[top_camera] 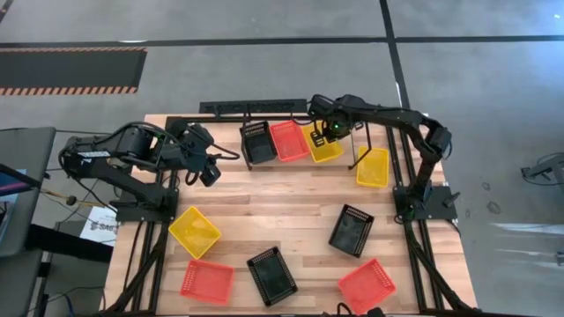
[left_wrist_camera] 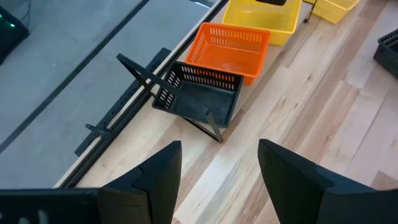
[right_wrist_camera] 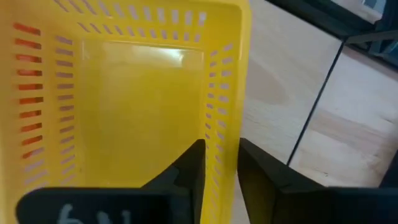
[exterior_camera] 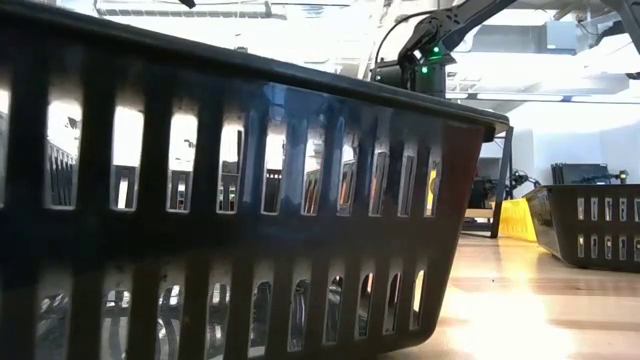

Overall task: Stack baskets on shelf by color
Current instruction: Adjust the yellow bin on the shelf, then stack the bottom yellow bin on top of the other yellow bin on the shelf

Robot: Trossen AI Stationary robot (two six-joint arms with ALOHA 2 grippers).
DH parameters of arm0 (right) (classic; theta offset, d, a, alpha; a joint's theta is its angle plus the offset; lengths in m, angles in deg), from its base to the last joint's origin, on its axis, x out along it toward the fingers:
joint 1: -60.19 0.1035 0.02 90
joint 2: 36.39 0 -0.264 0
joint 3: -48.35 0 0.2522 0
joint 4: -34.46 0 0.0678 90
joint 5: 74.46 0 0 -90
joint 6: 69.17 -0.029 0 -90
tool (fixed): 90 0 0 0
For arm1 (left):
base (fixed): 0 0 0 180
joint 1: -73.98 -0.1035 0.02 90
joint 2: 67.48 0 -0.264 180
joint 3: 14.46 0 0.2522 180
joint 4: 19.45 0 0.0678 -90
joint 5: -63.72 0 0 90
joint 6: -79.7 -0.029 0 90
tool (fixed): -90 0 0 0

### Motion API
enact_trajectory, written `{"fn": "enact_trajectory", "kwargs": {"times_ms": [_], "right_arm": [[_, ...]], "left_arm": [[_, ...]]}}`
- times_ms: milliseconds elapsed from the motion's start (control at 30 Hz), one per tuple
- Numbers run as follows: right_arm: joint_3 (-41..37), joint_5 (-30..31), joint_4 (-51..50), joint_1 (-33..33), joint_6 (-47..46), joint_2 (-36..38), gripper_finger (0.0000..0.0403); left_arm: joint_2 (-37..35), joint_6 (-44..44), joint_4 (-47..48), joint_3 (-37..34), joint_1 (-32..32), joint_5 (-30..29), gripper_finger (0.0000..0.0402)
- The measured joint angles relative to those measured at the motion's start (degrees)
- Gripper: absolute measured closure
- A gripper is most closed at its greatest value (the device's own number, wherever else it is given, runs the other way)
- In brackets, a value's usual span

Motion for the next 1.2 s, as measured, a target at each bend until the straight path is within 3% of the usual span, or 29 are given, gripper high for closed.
{"fn": "enact_trajectory", "kwargs": {"times_ms": [300,633,767,933,1200], "right_arm": [[2.7,2.1,-2.8,0.3,1.2,1.1,0.0266],[17.3,2.3,-6.5,2.8,7.7,1.1,0.0265],[25.1,2.3,-13.9,4.4,8.9,1.1,0.0268],[35.6,2.2,-28.7,7.9,8.4,1.2,0.0266],[37.8,-0.4,-28.9,16.4,3.0,8.2,0.0272]], "left_arm": [[0.0,0.0,0.0,0.0,0.0,0.0,0.0201],[0.0,-0.9,0.0,0.0,0.0,-0.1,0.0201],[0.0,-0.6,0.0,0.0,0.0,-0.1,0.0201],[0.0,-0.4,0.0,0.0,0.0,-0.7,0.0201],[0.0,-1.0,0.0,0.0,0.0,-2.3,0.0201]]}}
